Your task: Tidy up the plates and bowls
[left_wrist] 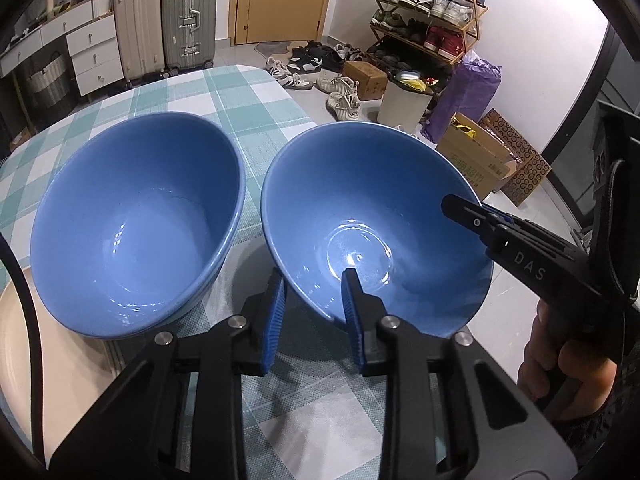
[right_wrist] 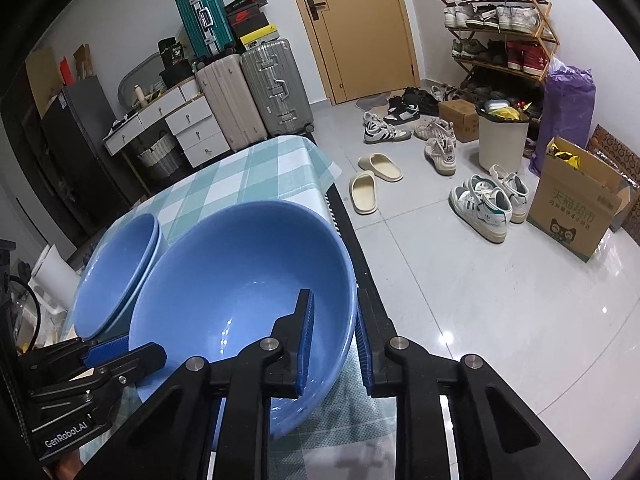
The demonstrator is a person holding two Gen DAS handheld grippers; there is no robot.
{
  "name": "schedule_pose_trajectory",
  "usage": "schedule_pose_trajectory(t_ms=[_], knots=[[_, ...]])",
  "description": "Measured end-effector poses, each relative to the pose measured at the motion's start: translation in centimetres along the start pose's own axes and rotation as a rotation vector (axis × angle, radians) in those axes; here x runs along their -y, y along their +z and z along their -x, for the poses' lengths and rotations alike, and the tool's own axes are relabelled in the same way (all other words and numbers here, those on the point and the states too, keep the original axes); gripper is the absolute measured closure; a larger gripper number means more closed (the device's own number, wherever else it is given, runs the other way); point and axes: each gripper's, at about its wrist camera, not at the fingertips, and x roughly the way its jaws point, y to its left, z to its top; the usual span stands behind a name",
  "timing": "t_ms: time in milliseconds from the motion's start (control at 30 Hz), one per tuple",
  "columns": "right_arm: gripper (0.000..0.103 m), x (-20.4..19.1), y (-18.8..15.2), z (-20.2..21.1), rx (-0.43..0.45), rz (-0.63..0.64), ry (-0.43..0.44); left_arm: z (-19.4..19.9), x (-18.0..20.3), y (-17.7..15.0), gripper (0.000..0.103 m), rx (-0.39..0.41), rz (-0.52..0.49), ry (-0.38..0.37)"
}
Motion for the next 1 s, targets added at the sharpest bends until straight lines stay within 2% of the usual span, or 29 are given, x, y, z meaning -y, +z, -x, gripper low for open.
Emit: schedule_pose_trajectory(t_ms=[1000], knots=[[0.083,-1.7,1.3,5.8,0.126,0.014,-0.022,4.5,0.7,0.2,0.078,0.071,-0.051,-0.036]])
